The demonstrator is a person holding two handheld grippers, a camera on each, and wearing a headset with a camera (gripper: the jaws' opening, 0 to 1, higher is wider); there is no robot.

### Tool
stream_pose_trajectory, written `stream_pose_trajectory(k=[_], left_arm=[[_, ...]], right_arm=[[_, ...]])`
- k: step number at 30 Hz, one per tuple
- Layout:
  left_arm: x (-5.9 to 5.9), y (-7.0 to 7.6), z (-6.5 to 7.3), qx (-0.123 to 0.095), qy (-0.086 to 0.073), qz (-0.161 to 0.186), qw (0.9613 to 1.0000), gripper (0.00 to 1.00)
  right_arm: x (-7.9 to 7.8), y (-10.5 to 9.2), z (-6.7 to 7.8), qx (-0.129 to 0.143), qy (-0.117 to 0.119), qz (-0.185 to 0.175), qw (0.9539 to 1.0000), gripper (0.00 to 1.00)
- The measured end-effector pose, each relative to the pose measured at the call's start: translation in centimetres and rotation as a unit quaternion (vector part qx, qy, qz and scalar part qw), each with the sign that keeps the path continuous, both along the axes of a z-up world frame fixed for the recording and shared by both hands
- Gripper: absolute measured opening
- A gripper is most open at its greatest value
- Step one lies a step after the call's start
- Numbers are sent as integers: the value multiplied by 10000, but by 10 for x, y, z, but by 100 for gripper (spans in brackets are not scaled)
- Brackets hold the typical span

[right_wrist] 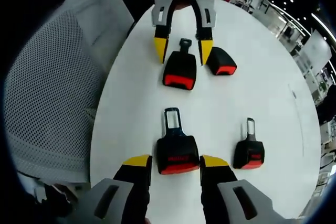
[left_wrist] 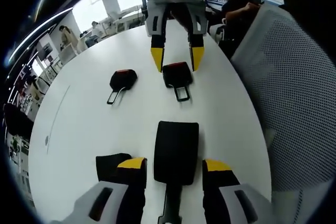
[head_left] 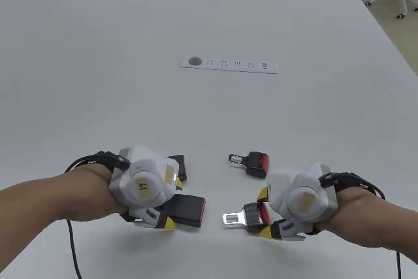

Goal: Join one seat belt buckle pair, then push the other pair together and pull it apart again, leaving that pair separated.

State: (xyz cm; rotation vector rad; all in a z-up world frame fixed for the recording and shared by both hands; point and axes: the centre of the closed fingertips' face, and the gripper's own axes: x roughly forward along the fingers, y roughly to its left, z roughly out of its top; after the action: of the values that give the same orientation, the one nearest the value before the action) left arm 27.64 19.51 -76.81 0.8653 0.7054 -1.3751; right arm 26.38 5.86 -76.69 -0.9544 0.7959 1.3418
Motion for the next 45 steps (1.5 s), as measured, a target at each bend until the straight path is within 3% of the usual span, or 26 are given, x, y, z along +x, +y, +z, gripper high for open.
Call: stream_pose_trajectory(k=[6,18,26,34,38,45], left_arm=[[-3,-2,-5,89,86,-100,9999,36],[-1,-2,-5,240,-69,-165,9996,34],[-2,0,-5,261,-118,91,9995,33],[-5,-1,-5,278,-97,111,9995,33],[-5,1,-6,297,-80,188,9994,33],[-5,0,-6,410,-66,195,9989,33]], right_arm=[[0,2,-4,-14,103,-86,9999,31],[2,1,-8,27,133,-205,9997,31],[3,1,-12,9,81,-275,9996,32],[4,1,-11,232,176,-410,9987,32],[6,1,-12,260,285,-530,9978,32],[6,0,-13,217,276,-510,9981,32]])
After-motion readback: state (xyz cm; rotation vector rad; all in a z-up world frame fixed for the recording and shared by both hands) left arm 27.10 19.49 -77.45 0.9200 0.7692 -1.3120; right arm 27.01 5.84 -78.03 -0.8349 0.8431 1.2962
